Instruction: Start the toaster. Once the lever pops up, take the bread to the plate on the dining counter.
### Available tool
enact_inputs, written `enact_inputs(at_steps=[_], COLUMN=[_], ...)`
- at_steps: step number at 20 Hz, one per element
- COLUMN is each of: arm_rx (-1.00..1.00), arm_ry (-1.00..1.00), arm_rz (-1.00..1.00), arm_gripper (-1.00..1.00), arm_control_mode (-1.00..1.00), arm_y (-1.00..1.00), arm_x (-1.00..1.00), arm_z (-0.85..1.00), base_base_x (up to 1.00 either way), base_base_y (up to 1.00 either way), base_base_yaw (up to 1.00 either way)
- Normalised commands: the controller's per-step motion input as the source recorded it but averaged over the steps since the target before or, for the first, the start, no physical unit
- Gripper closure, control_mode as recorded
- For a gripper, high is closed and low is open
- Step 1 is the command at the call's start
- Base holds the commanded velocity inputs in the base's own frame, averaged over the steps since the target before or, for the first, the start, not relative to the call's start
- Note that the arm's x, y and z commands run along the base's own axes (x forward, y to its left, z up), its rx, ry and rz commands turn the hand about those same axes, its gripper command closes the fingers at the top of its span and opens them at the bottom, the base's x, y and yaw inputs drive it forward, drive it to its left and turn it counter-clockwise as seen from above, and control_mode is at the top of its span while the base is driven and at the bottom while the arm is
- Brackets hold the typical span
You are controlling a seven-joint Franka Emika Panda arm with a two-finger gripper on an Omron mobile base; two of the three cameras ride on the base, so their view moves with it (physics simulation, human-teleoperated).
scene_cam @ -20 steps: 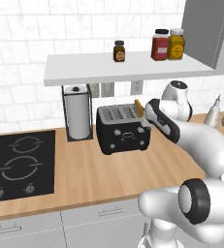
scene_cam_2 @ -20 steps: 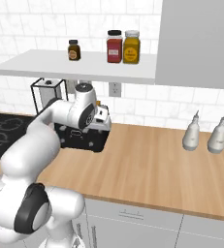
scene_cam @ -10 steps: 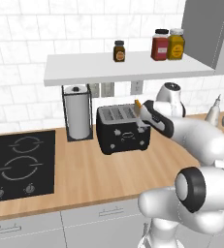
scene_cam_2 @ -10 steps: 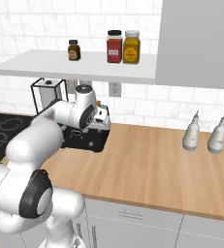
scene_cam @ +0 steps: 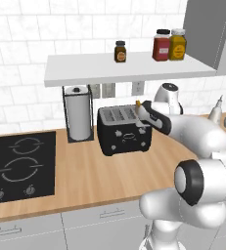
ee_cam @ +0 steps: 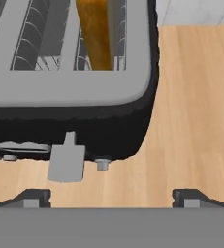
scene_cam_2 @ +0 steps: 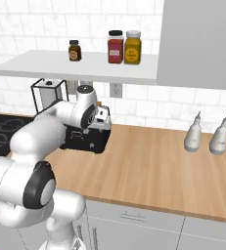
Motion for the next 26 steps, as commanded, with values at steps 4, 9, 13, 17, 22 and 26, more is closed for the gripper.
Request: enact_inputs(at_steps=[4, 9, 13, 17, 22, 26], arm_rx=[0.00, 0.00, 0.00, 0.00, 0.00, 0.00], arm_ry=[0.00, 0.00, 0.00, 0.00, 0.00, 0.00], arm_rz=[0.00, 0.00, 0.00, 0.00, 0.00, 0.00], arm_gripper=[-1.00, -1.00, -1.00, -1.00, -1.00, -1.00], arm_control_mode=[-1.00, -1.00, -1.00, -1.00, -1.00, -1.00], arm_y=[0.00, 0.00, 0.00, 0.00, 0.00, 0.00], arm_x=[0.20, 0.02, 0.00, 0.00, 0.00, 0.00], arm_z=[-0.07, -0.03, -0.19, -0.22, -0.18, -0.25], base_base_x=[0.00, 0.00, 0.00, 0.00, 0.00, 0.00], base_base_y=[0.00, 0.00, 0.00, 0.00, 0.00, 0.00], base_base_yaw=[0.00, 0.00, 0.00, 0.00, 0.00, 0.00])
